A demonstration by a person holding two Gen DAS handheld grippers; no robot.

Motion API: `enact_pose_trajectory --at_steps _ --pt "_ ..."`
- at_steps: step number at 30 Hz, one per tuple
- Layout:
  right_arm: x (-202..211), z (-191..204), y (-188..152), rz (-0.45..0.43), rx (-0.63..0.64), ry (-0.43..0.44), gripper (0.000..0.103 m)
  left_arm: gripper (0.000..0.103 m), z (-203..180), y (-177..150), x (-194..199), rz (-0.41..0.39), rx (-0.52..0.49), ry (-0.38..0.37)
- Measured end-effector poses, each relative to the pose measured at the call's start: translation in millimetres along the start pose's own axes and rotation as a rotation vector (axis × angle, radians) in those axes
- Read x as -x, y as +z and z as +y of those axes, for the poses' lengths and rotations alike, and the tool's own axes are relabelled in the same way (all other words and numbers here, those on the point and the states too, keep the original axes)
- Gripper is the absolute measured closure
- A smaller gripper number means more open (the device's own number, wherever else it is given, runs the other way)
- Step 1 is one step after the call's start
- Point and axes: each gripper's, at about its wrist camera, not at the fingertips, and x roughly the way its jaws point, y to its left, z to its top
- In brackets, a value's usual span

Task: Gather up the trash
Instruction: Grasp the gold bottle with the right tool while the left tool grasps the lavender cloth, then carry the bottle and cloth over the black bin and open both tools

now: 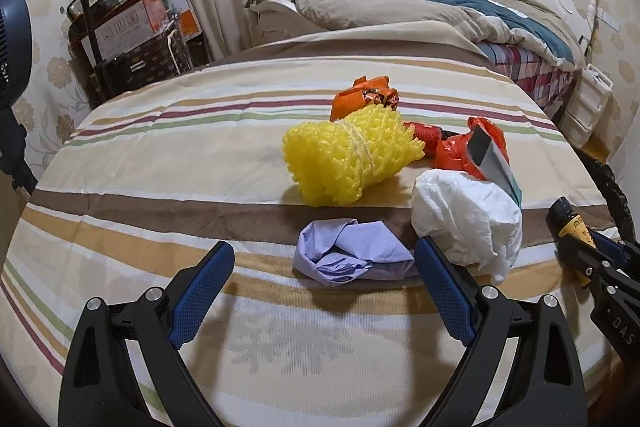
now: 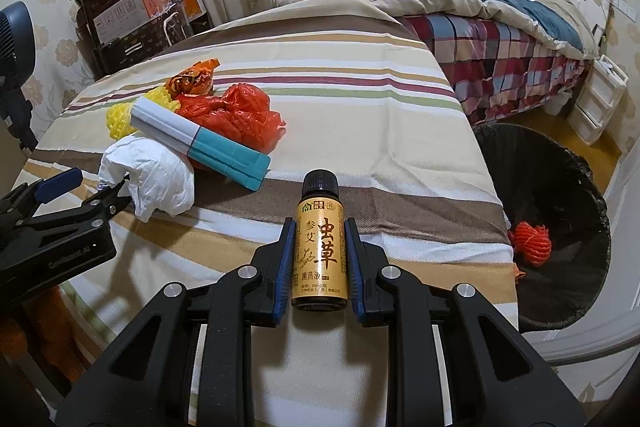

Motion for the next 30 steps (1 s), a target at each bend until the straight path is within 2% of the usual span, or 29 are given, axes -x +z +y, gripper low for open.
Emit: enact_pose_trajectory --at_steps 3,8,12,16,17,30 --pt "0 0 0 0.001 0.000 0.000 0.080 0.013 3 -1 0 0.001 0.017 -0.013" --pt "0 0 0 0.000 0.000 0.000 0.079 0.032 1 -4 3 -0.009 0.001 -0.057" --pt "0 0 0 0.000 0.001 -0.001 0.079 0.043 1 -5 5 -0.014 -0.007 -0.089" --pt "0 0 0 0.000 -0.001 -0.002 0.079 0.047 3 -5 5 -0.011 0.006 -0.113" --pt "1 -1 0 0.000 0.000 -0.004 0.079 0.054 3 -5 5 -0.012 0.007 -0.117" --pt "10 -1 -6 -0.018 -0.009 -0.008 0.080 0.054 10 -15 21 -0.038 0.038 -0.150"
